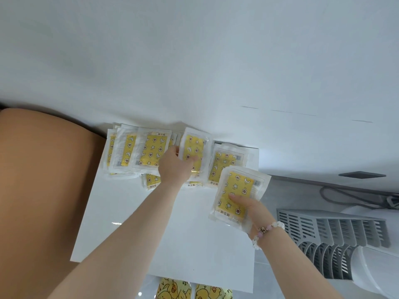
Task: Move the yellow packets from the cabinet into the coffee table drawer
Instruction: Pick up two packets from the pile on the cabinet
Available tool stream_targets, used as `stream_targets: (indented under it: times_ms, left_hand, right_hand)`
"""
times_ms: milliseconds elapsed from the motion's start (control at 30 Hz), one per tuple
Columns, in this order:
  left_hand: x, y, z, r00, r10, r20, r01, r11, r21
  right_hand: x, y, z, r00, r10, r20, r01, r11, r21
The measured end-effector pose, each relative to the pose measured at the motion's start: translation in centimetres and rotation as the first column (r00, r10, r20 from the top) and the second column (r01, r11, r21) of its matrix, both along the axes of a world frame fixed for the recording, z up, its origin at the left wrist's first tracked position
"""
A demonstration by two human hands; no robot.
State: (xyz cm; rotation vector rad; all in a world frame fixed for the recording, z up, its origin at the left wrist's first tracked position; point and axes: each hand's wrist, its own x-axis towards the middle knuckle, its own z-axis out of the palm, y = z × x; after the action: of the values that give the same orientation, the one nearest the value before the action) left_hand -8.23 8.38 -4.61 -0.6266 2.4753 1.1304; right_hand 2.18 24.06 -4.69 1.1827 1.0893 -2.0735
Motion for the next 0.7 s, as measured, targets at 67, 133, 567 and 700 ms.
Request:
stream_targets:
  times_ms: [67, 133, 567, 700]
  left_hand:
    - [0.3, -0.2, 1.8, 0.988, 0.153, -0.001, -0.146, 0.95, 0.275]
    - [1.2, -0.2, 3.6, 0.987, 0.15, 0.054, -0.155, 0.837, 0.524]
    - [6.8, 2.2, 2.6, 0.958, -0.286, -0.026, 0.287, 0.952, 0.105]
    - [7.1, 2.1, 2.7, 0.944, -0.321, -0.074, 0.324, 0.946, 0.027]
  right_hand:
    - [-0.3, 0.2, 0.2, 0.999, -0.05, 0.014, 0.05, 0.997, -0.053]
    - [-0.7, 0.4, 0.3, 0.996, -0.09, 0.027, 0.092, 0.992, -0.081]
    - [-1.3, -1.0, 0.3, 0.967, -0.254, 0.031, 0.253, 0.967, 0.018]
    - [-1.0, -1.4, 0.8, 0.95, -0.312, -0.002, 0.312, 0.95, -0.001]
